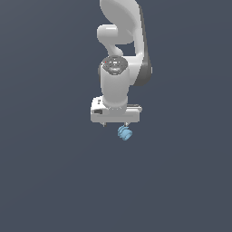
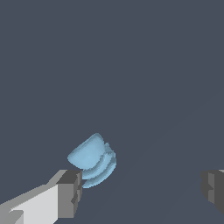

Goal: Pick up the object and move it to a goal position.

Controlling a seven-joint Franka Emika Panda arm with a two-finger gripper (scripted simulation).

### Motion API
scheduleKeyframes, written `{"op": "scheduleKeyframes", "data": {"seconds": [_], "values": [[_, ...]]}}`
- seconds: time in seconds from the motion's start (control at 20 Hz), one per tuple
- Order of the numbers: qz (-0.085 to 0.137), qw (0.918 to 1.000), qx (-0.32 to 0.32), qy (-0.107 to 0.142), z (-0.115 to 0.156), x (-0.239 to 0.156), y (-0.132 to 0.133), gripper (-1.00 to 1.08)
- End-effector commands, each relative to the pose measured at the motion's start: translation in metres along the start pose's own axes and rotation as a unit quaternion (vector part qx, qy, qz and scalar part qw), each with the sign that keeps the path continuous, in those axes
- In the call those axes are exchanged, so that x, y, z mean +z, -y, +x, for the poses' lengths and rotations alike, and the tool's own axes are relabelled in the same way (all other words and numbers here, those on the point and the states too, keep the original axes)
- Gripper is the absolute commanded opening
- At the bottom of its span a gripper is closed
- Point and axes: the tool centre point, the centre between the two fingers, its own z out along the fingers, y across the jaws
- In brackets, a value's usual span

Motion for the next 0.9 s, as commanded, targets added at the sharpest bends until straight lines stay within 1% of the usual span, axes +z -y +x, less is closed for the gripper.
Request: {"op": "scheduleKeyframes", "data": {"seconds": [0.0,0.45,0.85], "values": [[0.000,1.0000,0.000,0.000,0.0000,0.0000,0.0000,1.00],[-0.011,0.9999,0.001,-0.007,0.0072,-0.0018,-0.0042,1.00],[-0.011,0.9999,-0.007,-0.007,0.0065,0.0003,-0.0030,1.00]]}}
